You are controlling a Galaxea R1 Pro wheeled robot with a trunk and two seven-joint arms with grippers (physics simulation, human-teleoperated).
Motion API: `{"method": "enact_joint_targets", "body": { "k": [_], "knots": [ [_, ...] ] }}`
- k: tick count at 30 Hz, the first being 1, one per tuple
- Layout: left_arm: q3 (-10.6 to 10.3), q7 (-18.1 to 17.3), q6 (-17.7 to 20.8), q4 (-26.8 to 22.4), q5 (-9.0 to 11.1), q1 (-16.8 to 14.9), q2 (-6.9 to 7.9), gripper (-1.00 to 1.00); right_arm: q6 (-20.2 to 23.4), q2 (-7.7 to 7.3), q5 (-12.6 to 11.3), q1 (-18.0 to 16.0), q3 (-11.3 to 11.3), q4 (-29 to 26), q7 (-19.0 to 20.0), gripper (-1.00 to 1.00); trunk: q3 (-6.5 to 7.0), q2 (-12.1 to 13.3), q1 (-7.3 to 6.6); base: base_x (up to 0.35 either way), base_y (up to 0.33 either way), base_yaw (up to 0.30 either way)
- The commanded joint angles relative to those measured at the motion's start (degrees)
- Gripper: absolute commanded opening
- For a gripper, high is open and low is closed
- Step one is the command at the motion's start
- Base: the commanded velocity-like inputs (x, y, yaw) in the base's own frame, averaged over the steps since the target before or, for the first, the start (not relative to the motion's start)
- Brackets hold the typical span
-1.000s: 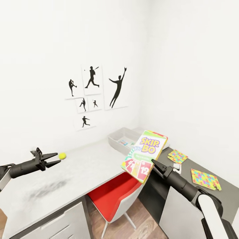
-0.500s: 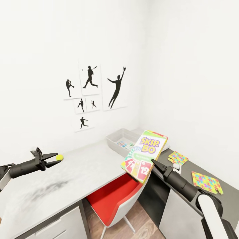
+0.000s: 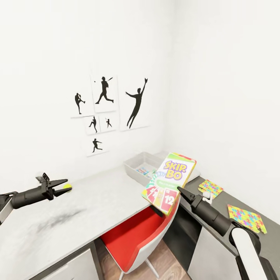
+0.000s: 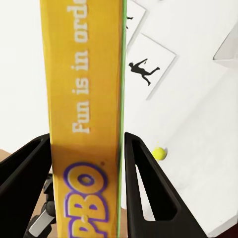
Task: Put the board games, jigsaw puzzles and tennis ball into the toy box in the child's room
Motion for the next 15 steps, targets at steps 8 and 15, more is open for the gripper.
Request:
{"method": "enact_joint_targets", "body": {
  "k": [8, 15],
  "knots": [
    [0.0, -0.2, 0.6, 0.0, 0.0, 0.0, 0.0, 1.0, 0.4, 0.01, -0.1, 0.0, 0.0, 0.0, 0.1, -1.0, -0.03, 0.0, 0.05, 0.207, -0.024, 0.0],
    [0.0, -0.2, -1.0, 0.1, 0.0, 0.0, 0.0, 1.0, 0.4, 0.01, 0.0, 0.0, 0.1, 0.0, -0.4, -1.0, -0.03, 0.0, 0.05, 0.198, -0.1, 0.0]
  ]
}}
